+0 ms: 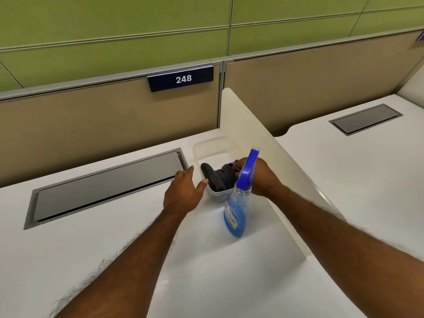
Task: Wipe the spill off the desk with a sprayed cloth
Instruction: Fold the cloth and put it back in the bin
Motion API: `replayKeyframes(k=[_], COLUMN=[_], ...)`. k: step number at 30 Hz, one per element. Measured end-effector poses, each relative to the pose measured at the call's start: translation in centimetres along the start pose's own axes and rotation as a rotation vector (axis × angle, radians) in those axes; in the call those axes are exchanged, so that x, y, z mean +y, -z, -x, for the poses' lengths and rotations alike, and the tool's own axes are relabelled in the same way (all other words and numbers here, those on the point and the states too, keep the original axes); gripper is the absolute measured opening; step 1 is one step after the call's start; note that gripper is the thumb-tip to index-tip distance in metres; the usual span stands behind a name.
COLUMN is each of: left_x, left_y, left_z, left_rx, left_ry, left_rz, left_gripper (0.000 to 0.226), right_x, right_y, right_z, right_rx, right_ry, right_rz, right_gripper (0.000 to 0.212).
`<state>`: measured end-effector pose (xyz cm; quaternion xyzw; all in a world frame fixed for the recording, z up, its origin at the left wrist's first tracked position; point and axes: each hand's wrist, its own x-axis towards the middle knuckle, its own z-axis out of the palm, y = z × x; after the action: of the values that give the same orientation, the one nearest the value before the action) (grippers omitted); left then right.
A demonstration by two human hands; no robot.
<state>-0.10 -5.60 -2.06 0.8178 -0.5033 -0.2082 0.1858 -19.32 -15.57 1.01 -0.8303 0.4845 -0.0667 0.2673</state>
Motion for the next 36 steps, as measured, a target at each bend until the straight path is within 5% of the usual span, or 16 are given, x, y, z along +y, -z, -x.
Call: replayKeyframes(k=[5, 9, 12, 16, 21, 36], left_x=[-3.9, -6.5, -8.7, -11.8, -13.6, -13.4], left_y=[1.5, 2.0, 1.5, 0.0, -2.3, -3.6], left_z=[3.4, 6.8, 9.7, 13.0, 15.4, 13.3], left_rx=[0.042, 0.064, 0.057, 0.011, -0.015, 0.01], left_ry=[0.02, 0.041, 0.011, -0.003, 0.02, -0.016], left_rz=[-0.031, -0.082, -0.157, -0.243, -0.244, -0.207], left_gripper=[0.068, 0.063, 0.062, 0.088, 0.096, 0.095], right_x=[-1.1, -0.5, -1.0, -1.8, -4.0, -5.0], right_y=[0.0, -1.5, -2.4, -3.3, -3.2, -1.9], right_z=[5.5, 8.4, 10.9, 12.7, 12.5, 9.7], right_rx=[0.167, 0.169, 0.242, 0.265, 0.236, 0.248], right_ry=[-0.052, -0.122, -0.163, -0.13, -0.099, -0.11], right_rz=[-0.171, -0.277, -0.573, -0.843, -0.798, -0.693], right_gripper=[0.024, 0.04, 0.029, 0.034, 0.068, 0.042])
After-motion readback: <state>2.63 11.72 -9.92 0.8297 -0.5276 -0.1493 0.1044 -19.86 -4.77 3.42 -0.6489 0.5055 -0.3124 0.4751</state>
